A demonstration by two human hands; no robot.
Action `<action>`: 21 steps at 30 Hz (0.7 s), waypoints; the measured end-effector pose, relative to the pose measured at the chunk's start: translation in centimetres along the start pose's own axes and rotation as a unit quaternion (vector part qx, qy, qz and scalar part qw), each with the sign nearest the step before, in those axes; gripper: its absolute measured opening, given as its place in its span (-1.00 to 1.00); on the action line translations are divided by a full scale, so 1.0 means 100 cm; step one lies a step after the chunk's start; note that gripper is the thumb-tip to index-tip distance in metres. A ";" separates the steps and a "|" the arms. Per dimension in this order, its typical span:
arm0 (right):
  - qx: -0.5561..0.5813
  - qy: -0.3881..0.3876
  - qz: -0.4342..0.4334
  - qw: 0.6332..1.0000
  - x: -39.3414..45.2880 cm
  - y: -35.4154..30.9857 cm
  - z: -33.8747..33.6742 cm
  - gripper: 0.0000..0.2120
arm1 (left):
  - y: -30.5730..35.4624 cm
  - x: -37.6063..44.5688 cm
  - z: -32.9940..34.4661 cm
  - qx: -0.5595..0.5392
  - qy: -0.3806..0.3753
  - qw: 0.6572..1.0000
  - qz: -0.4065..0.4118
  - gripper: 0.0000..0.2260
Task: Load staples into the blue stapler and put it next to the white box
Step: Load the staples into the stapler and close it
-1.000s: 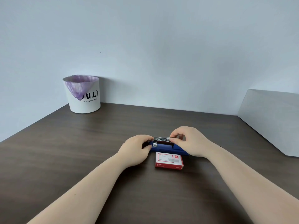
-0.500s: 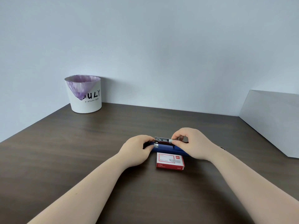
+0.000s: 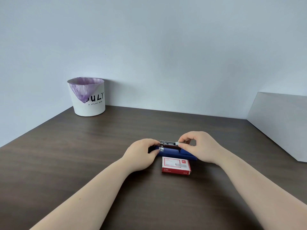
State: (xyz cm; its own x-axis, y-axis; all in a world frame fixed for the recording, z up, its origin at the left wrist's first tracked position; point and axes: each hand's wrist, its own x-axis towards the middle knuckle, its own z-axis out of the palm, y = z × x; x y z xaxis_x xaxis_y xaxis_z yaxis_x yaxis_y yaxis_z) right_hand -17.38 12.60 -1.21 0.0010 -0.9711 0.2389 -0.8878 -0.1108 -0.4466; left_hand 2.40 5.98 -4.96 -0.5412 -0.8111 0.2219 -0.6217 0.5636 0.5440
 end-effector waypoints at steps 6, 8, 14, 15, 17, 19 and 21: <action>0.007 0.008 -0.008 1.000 -0.002 -0.001 -0.001 -0.89 | -0.001 0.000 0.000 0.000 0.001 1.000 -0.003 -0.72; 0.010 0.008 -0.009 1.000 -0.004 -0.001 -0.001 -0.88 | -0.001 0.001 0.000 0.000 0.000 1.000 0.001 -0.72; -0.002 -0.002 -0.001 1.000 -0.001 0.000 0.000 -0.87 | -0.002 0.001 0.001 -0.002 0.004 1.000 0.001 -0.73; -0.004 -0.009 0.002 1.000 0.001 0.000 0.000 -0.87 | -0.002 0.001 0.001 -0.001 0.003 1.000 0.001 -0.73; -0.006 -0.026 0.007 1.000 0.002 -0.001 0.000 -0.85 | -0.003 0.001 0.002 0.000 0.003 1.000 0.002 -0.73; 0.006 -0.036 0.010 0.999 0.003 0.000 0.001 -0.77 | -0.003 0.001 0.001 -0.001 0.004 1.000 0.003 -0.73; 0.021 -0.001 0.008 1.000 0.001 0.003 0.000 -0.76 | -0.003 0.001 0.002 -0.001 0.002 1.000 0.002 -0.72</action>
State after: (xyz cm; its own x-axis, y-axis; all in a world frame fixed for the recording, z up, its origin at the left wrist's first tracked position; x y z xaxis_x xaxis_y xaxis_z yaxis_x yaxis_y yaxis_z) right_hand -17.62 12.45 -1.33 -0.0125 -0.9735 0.2284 -0.8675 -0.1030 -0.4866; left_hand 2.40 5.76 -5.19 -0.5413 -0.8093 0.2280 -0.6187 0.5670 0.5438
